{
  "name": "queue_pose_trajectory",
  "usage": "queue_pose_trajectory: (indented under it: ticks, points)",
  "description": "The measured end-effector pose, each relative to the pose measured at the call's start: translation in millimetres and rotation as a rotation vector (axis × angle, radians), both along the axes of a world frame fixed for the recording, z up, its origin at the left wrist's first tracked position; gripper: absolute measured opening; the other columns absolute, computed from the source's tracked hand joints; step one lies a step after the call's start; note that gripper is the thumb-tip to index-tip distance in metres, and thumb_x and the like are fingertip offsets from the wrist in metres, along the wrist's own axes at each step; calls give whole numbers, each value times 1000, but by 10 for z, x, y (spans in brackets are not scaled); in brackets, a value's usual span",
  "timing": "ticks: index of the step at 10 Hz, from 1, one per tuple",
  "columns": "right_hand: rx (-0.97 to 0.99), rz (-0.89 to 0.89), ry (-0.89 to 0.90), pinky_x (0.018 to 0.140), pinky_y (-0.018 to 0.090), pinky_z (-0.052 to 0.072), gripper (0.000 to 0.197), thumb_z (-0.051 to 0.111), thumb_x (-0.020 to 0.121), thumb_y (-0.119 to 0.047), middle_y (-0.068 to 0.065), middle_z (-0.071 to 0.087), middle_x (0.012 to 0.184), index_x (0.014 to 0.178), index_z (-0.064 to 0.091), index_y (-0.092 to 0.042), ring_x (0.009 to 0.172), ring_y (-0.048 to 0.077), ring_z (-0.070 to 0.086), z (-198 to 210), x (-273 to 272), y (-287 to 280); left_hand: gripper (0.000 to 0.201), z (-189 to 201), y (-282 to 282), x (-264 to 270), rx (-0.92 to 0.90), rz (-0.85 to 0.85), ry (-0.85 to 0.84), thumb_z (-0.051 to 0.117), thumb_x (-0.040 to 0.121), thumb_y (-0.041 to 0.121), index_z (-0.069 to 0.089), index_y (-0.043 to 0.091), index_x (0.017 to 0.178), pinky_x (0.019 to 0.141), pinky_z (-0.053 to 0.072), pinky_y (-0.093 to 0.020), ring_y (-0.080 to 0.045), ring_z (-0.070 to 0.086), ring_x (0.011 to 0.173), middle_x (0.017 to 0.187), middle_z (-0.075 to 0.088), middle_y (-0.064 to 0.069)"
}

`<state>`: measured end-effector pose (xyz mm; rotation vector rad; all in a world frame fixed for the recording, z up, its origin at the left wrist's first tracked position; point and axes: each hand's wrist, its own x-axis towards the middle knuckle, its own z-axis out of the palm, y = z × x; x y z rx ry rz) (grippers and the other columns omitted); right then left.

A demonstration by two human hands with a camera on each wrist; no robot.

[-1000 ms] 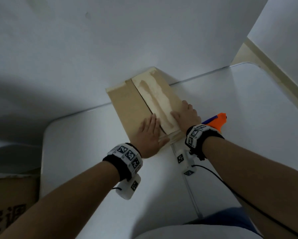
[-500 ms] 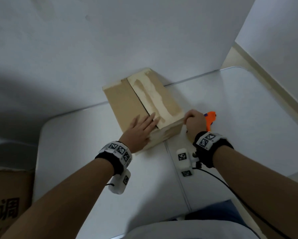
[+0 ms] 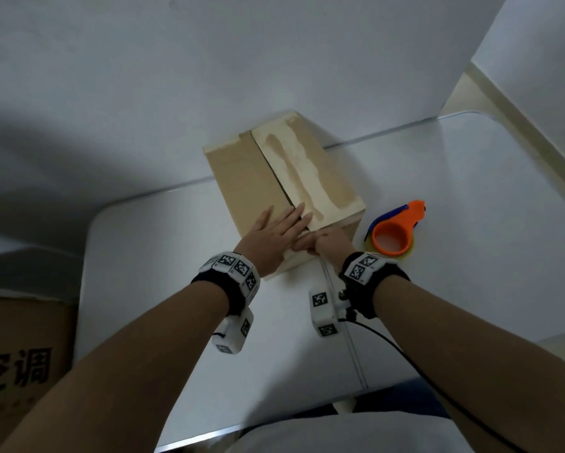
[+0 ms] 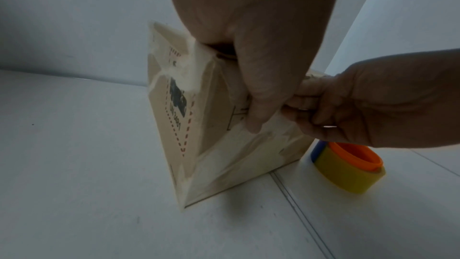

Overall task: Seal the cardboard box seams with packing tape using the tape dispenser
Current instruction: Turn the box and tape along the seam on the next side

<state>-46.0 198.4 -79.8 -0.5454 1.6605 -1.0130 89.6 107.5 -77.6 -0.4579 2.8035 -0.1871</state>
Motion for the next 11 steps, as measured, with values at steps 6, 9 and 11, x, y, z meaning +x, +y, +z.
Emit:
queue_pose_trajectory:
  ticks: [6, 9, 11]
  points:
    - [350, -137, -64, 55, 22, 41, 13, 55, 95, -13, 2, 62, 63, 83, 57, -11, 49, 12, 57, -209, -80, -48, 101, 6, 17, 10, 43, 20, 38, 62, 82, 22, -10, 21, 152, 120, 6, -48, -17, 1, 149, 161, -13, 0]
    - [384, -470, 530, 64, 23, 40, 36, 50, 91, -11, 18, 62, 120, 125, 60, -12, 101, 35, 61, -610, -1074, 428, 85, -27, -25, 27, 71, 11, 131, 52, 86, 30, 0, 26, 153, 120, 11, -47, -15, 9, 149, 162, -4, 3]
    - [570, -243, 438, 80, 35, 44, 65, 29, 91, -65, 19, 60, 85, 95, 60, -8, 78, 30, 58, -878, -1189, 187, 85, -52, -29, 35, 72, 7, 144, 52, 87, 31, 0, 26, 153, 120, 11, -47, -16, 10, 149, 162, -4, 3]
